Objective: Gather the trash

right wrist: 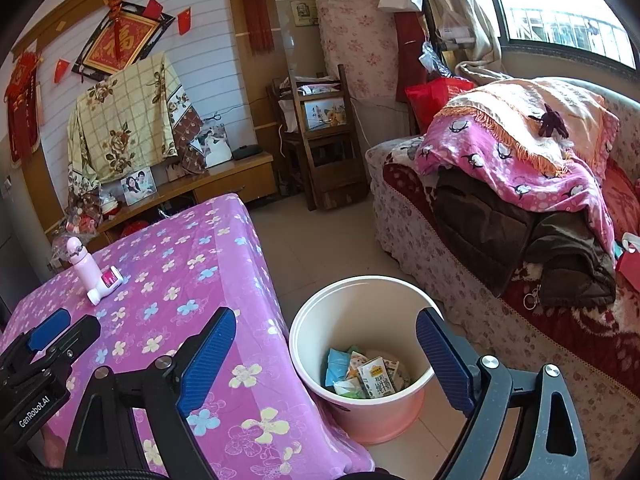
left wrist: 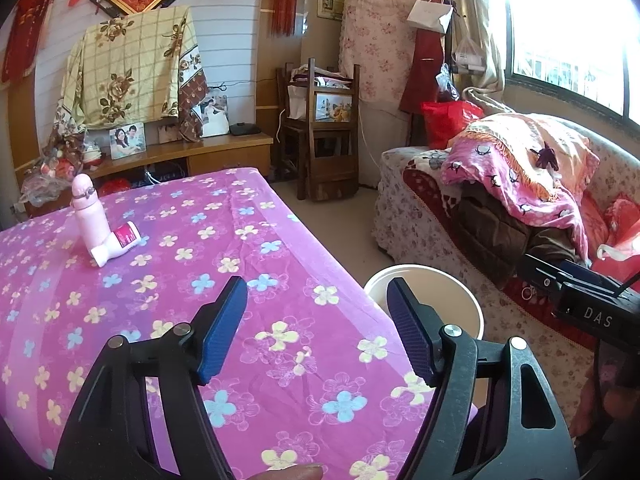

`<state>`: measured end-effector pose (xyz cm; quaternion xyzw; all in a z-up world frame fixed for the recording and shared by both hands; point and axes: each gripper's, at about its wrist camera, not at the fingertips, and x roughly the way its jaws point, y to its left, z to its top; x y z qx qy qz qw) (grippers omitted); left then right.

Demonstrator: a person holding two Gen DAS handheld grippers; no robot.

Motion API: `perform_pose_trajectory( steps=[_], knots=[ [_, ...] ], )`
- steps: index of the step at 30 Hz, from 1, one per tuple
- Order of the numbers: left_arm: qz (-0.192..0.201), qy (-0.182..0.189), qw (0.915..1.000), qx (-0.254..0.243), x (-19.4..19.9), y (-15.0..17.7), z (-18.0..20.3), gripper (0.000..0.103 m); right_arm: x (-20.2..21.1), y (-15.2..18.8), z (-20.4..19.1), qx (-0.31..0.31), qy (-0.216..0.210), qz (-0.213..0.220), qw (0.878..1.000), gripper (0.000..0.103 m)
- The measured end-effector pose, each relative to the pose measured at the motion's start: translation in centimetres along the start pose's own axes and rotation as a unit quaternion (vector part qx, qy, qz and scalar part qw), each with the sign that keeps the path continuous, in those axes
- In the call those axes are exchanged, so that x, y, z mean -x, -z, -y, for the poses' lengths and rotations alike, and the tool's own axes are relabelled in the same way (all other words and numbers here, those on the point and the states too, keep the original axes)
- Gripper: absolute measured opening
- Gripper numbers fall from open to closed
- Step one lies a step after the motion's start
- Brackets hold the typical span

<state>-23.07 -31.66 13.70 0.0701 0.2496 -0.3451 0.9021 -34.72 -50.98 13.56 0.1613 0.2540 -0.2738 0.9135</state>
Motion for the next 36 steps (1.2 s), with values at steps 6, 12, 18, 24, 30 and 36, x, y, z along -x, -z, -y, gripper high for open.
perform_pose_trajectory(
  steps=[6,12,18,24,30,36],
  knots=[
    [0.000,0.004,1.0000,-0.003,0.1,0.1,0.0,0.076,0.0,0.0,0.1,0.000,0.000,0.000,1.000,0.090],
    [-0.003,0.003,1.0000,-0.005,0.1,0.2,0.0,0.076,0.0,0.0,0.1,0.000,0.000,0.000,1.000,0.091],
    [-0.006,0.003,1.0000,-0.001,0.0,0.3,-0.4,0.076,0.0,0.0,0.1,0.001,-0.002,-0.002,1.000,0.091],
    [-0.010,0.004,0.9999,0.006,-0.2,0.4,-0.7,0.076,0.0,0.1,0.1,0.001,-0.002,-0.005,1.000,0.091],
    [-0.012,0.004,0.9999,0.005,-0.2,0.4,-0.7,0.076,-0.2,0.3,0.0,0.001,-0.003,-0.009,1.000,0.091],
    [-0.010,0.003,0.9999,0.006,-0.4,1.1,-1.3,0.076,-0.5,0.5,-0.2,0.004,-0.003,-0.013,1.000,0.091]
  ],
)
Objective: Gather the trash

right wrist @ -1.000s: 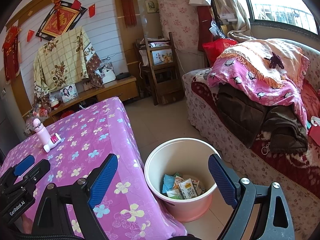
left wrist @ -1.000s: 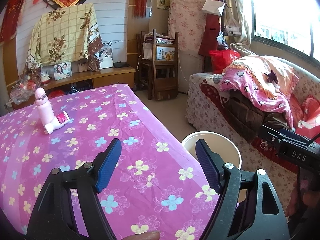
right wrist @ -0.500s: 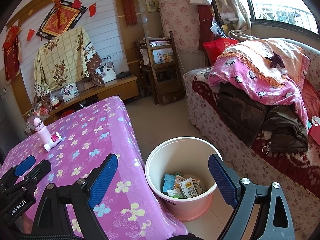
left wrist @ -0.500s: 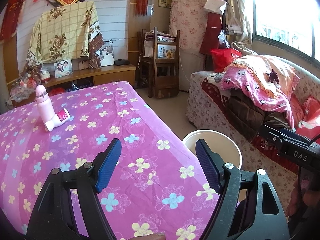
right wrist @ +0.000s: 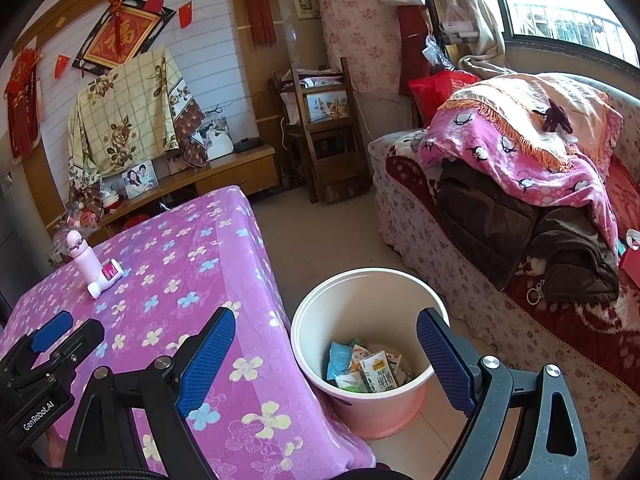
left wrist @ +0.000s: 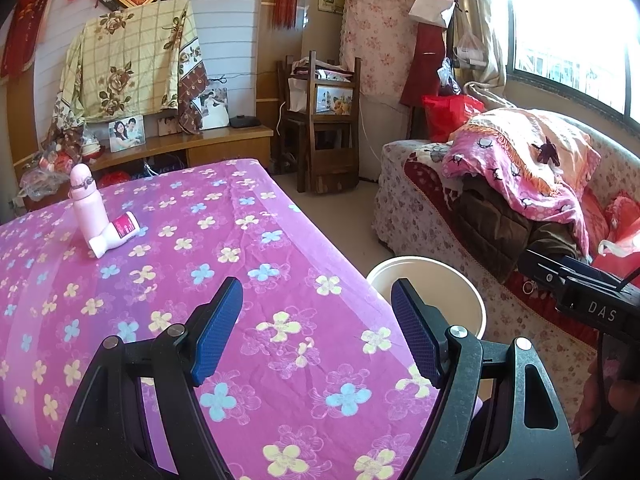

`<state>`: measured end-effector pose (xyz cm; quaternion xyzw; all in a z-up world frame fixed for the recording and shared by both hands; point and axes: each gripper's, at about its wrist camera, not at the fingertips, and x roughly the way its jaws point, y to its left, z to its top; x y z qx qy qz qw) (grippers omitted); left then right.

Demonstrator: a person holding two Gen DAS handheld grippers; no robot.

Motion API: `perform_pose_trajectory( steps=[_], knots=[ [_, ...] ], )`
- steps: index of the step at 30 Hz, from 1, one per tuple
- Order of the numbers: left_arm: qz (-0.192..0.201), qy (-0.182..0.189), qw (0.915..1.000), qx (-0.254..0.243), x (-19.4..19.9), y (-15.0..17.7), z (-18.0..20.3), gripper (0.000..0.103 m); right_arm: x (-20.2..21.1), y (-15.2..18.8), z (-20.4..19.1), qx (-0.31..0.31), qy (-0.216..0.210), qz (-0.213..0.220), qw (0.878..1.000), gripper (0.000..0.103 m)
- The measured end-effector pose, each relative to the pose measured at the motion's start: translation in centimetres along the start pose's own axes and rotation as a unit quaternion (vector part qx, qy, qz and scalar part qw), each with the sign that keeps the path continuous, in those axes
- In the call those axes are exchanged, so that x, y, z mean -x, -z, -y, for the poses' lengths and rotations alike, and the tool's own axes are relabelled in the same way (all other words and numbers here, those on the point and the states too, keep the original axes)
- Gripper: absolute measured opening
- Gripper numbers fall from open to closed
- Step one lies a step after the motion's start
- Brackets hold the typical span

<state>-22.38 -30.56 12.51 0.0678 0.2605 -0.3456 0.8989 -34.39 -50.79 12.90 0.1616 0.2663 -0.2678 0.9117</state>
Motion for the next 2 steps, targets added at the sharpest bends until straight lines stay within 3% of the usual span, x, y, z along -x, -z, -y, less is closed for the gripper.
perform_pose_trajectory(
  steps=[2],
  knots=[
    [-0.003,-0.001,1.0000,0.003,-0.11,0.24,-0.38,0.076,-0.28,0.04,-0.17,0.002,-0.001,-0.004,1.000,0.091]
  ],
)
